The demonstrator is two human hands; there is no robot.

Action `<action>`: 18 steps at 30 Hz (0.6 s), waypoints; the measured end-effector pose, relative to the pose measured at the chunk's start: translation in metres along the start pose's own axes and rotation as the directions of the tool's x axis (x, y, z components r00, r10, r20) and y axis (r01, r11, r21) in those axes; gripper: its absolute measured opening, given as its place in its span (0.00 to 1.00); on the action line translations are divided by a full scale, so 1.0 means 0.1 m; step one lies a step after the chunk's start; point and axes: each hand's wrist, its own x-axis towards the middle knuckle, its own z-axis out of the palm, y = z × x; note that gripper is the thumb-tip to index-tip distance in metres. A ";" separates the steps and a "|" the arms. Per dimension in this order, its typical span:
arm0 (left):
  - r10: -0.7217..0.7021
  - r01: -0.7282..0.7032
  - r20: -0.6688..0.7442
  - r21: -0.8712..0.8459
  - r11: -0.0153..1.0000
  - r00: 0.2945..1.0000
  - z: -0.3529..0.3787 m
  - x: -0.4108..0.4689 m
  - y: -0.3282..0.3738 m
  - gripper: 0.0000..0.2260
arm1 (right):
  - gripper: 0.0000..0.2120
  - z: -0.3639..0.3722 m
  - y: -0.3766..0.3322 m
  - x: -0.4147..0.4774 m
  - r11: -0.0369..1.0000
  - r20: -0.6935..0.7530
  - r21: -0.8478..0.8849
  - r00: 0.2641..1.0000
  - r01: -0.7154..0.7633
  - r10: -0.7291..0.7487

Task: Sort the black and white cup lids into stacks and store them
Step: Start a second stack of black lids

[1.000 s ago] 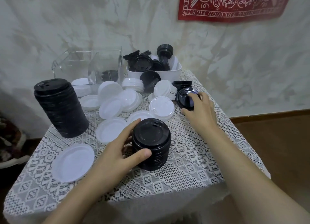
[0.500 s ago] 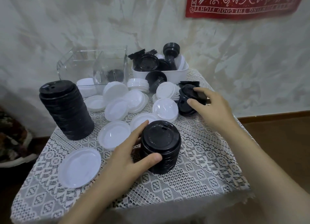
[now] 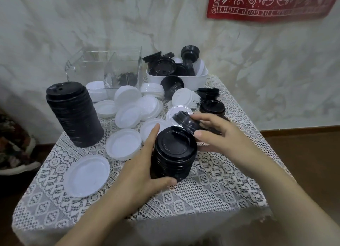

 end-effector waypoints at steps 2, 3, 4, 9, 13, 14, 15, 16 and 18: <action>0.011 -0.011 -0.014 -0.006 1.000 1.000 -0.01 0.09 -0.02 0.58 | 0.18 0.02 0.00 -0.01 1.000 0.005 0.012 1.000 0.008 -0.008; 0.015 -0.015 -0.009 -0.002 1.000 1.000 -0.01 0.13 -0.02 0.58 | 0.18 0.03 0.01 -0.01 1.000 -0.001 0.018 1.000 0.015 -0.015; 0.020 -0.020 -0.004 0.002 1.000 1.000 -0.01 0.18 -0.01 0.57 | 0.19 0.04 0.01 0.00 1.000 -0.006 0.010 1.000 0.025 -0.025; 0.010 -0.010 0.003 -0.010 1.000 1.000 0.00 0.34 -0.02 0.56 | 0.21 0.01 -0.01 0.10 0.989 0.027 -0.137 0.998 0.057 -0.053; -0.001 0.001 -0.020 0.013 1.000 1.000 0.00 0.38 -0.05 0.57 | 0.23 0.02 0.00 0.22 0.959 0.067 -0.268 0.995 0.090 -0.075; 0.000 0.000 -0.025 0.018 1.000 1.000 0.02 0.38 -0.03 0.56 | 0.23 0.01 0.00 0.23 0.954 0.074 -0.283 0.994 0.094 -0.076; 0.006 -0.006 -0.033 0.022 1.000 0.999 0.03 0.38 -0.01 0.56 | 0.23 0.00 -0.02 0.24 0.950 0.079 -0.297 0.994 0.096 -0.076; 0.017 -0.016 -0.044 0.026 1.000 0.999 0.04 0.39 0.02 0.56 | 0.23 -0.01 -0.03 0.24 0.947 0.078 -0.305 0.994 0.096 -0.075; 0.035 -0.034 -0.068 0.017 0.999 0.997 0.07 0.41 0.06 0.55 | 0.24 -0.02 -0.05 0.22 0.948 0.080 -0.303 0.994 0.095 -0.074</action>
